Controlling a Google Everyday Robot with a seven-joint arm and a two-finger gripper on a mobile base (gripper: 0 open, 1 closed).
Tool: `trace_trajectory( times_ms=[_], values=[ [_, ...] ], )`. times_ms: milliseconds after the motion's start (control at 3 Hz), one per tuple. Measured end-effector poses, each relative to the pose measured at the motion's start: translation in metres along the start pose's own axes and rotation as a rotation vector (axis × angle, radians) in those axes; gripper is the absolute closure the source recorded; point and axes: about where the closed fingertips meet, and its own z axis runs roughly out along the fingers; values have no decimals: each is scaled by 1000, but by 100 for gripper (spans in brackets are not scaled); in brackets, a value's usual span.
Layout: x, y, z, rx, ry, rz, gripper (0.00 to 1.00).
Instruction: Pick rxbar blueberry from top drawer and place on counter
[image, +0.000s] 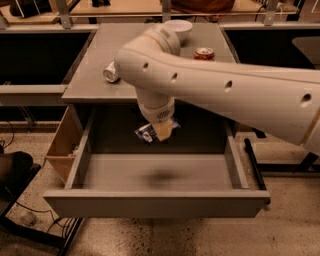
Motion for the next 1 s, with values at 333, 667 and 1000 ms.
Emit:
trace_trajectory(
  times_ms=[333, 667, 1000],
  values=[
    [30, -12, -77, 5, 18, -87, 100],
    [71, -45, -134, 17, 28, -179, 100],
    [82, -95, -158, 120, 6, -215, 100]
  ],
)
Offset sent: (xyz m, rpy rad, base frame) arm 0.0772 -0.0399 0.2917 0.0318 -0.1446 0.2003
